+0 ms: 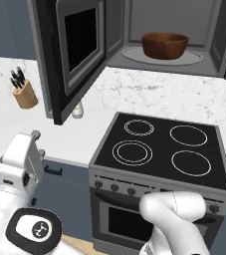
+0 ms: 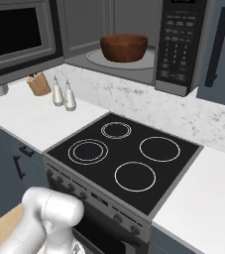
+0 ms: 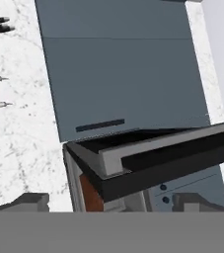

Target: Pick the avocado from the sink and place it in the bowl. Then pick the bowl and place it in the microwave. Then close the microwave door and press the start button.

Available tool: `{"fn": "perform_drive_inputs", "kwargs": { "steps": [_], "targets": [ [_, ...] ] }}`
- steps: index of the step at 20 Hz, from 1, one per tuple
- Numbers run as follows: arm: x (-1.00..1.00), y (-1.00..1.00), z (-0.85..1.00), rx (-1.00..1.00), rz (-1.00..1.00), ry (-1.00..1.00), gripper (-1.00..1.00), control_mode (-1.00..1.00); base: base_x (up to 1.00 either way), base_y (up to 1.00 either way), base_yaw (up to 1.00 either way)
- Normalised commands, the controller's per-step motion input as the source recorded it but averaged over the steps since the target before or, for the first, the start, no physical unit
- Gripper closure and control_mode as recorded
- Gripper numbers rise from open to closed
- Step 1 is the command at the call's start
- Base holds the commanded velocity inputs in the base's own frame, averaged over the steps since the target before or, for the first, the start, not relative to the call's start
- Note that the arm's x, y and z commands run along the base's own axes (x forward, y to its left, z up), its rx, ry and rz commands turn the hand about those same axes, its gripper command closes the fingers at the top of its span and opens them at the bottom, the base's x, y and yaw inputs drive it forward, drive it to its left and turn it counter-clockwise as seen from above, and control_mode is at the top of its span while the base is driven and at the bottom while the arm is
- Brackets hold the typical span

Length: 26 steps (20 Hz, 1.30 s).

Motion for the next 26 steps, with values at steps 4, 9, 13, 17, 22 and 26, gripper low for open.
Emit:
{"fn": "perform_drive_inputs", "kwargs": {
  "steps": [4,9,13,17,22,26],
  "targets": [
    [0.78,0.63,-0.09,0.00,-0.14,0.00,-1.00,-1.00,0.00,0.00,0.00],
    [0.64,0.28,-0.02,0.00,-0.11,0.00,-1.00,-1.00,0.00,0.00,0.00],
    [0.71,0.01,0.00,0.00,-0.09,0.00,-1.00,-1.00,0.00,0.00,0.00],
    [0.63,0.00,0.00,0.00,-0.07,0.00,-1.00,-1.00,0.00,0.00,0.00],
    [0.50,-0.20,0.00,0.00,-0.06,-0.03,-1.00,-1.00,0.00,0.00,0.00],
    [0.46,-0.42,0.17,0.05,-0.01,-0.02,-1.00,-1.00,0.00,0.00,0.00]
  ]
}}
